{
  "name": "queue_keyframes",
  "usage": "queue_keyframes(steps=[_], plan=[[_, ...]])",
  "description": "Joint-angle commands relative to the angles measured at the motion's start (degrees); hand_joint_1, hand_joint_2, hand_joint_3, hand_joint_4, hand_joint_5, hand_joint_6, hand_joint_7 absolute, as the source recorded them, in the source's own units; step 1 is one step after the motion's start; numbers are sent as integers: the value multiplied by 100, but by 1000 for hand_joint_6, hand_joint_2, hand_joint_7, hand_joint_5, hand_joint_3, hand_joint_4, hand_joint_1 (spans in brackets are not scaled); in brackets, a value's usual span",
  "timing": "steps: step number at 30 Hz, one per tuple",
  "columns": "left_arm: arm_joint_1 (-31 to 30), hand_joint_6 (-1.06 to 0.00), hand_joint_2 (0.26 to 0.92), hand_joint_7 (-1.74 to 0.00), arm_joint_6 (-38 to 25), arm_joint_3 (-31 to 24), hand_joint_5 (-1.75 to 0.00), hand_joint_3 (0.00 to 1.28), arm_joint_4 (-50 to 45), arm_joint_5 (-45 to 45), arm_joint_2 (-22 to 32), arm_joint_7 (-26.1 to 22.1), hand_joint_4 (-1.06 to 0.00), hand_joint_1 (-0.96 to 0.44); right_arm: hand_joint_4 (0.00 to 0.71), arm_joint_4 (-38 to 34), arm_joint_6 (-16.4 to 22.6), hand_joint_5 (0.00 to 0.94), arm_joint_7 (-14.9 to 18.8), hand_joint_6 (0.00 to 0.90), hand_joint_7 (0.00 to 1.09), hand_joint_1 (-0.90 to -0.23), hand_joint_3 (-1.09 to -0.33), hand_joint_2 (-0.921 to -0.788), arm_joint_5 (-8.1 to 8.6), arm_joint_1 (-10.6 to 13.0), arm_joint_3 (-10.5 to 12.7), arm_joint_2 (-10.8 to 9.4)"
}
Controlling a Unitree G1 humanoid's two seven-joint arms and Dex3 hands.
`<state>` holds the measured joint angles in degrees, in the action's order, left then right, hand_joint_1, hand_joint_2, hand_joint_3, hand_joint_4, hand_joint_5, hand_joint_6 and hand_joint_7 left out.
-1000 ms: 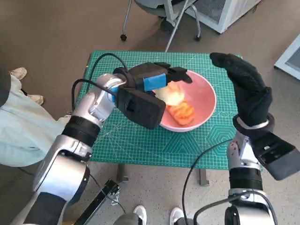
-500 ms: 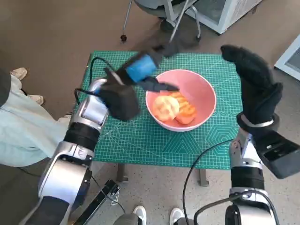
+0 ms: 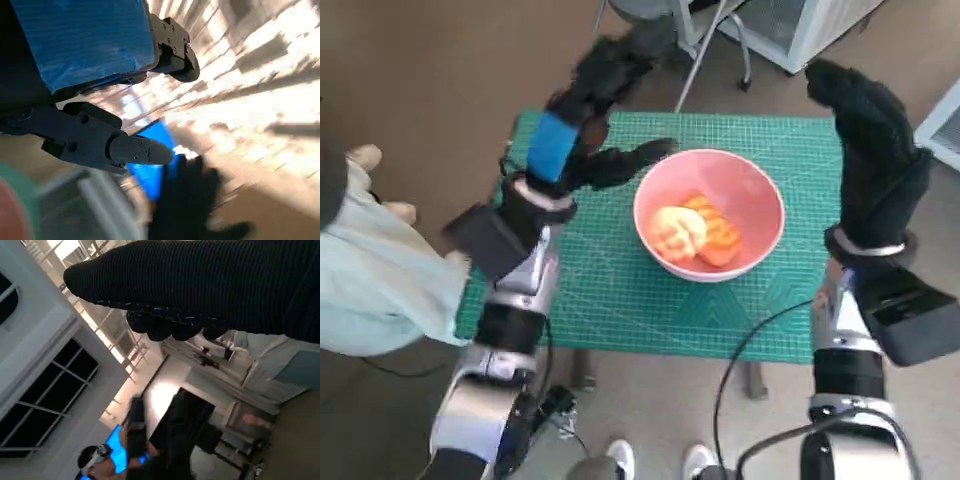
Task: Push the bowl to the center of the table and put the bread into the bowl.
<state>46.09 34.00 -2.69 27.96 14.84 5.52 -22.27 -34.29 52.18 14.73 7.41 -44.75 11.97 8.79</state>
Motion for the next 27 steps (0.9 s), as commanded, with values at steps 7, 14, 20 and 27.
queue_keyframes(steps=[7,14,20,27], plan=[[-593,-115,921,-797,-610,-172,-16,259,-1039,244,-157,262,-371,-430,355,108,-187,1,-192,53,746,-519,-750,-921,-153,-141,-159,112],[-690,-97,921,-795,-611,-216,-12,260,-1014,273,-192,254,-361,-429,351,-30,-170,0,-128,46,736,-526,-747,-921,-63,-271,-190,161],[-716,-83,921,-793,-536,-241,-9,260,-947,234,-208,244,-356,-426,349,-89,-168,0,-129,43,721,-536,-745,-921,-48,-318,-236,165],[-767,-60,921,-785,-492,-250,-1,267,-943,112,-195,301,-338,-431,349,56,-287,0,-97,53,712,-555,-738,-921,-24,-277,-317,161]])
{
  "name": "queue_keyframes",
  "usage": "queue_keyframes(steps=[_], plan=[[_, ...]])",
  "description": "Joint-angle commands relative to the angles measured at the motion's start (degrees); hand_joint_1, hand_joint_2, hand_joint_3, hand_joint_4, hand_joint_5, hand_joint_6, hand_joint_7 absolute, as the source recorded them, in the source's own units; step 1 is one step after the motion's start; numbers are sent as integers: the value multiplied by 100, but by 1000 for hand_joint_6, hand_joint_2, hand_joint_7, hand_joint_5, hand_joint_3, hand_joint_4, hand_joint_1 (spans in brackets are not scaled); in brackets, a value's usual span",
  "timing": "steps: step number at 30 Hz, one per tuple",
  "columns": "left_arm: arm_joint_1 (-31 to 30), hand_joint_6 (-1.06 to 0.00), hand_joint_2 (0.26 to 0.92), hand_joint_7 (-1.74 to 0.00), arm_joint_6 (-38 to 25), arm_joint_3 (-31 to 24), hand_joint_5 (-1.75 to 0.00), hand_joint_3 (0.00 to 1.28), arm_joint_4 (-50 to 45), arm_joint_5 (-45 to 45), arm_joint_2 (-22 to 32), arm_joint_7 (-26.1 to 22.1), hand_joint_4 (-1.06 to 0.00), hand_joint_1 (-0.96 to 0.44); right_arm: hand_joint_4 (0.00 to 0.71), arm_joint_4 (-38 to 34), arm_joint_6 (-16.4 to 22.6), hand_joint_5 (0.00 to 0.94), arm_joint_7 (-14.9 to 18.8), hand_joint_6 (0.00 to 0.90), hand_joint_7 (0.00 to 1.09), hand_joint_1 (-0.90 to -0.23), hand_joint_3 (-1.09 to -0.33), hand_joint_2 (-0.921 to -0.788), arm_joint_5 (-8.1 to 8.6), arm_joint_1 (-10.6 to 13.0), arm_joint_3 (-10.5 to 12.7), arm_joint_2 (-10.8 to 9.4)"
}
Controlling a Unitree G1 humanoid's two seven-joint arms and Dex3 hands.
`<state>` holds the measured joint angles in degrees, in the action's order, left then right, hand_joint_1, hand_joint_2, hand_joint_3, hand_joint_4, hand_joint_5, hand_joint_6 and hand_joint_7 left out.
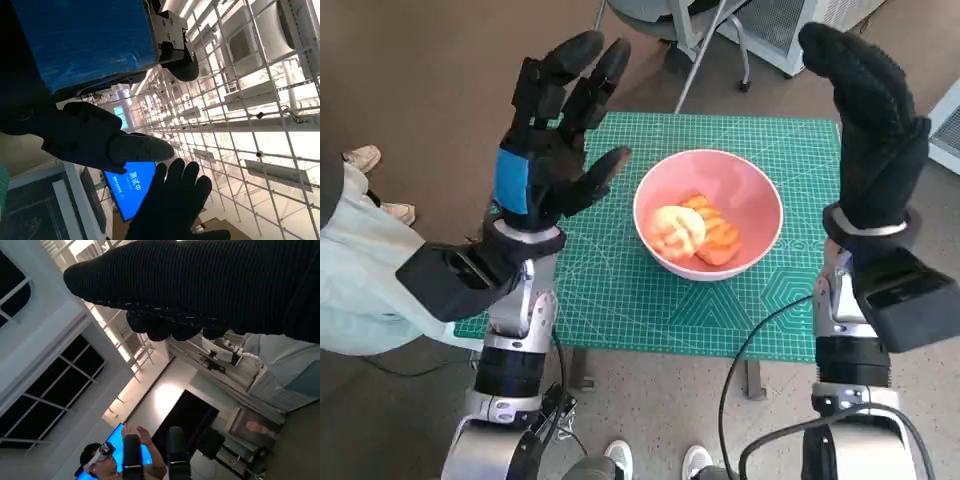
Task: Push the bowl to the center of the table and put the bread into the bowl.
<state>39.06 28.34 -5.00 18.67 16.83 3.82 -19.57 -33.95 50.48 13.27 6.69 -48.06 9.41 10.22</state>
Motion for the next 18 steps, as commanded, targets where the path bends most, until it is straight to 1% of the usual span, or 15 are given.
queue_keyframes(steps=[1,14,18], plan=[[-66,-58,921,-784,74,-23,-1,269,-12,-91,-27,31,-335,-431,350,36,-133,1,49,54,711,-555,-737,-921,54,59,-68,21],[-82,-55,921,-781,74,-40,0,272,-8,-98,-56,15,-325,-425,347,105,-239,1,43,62,703,-552,-737,-921,44,97,-122,53],[-104,-54,921,-782,-42,-28,0,273,-90,21,-105,-30,-323,-421,349,165,-291,1,42,67,705,-545,-740,-921,22,143,-137,74]])
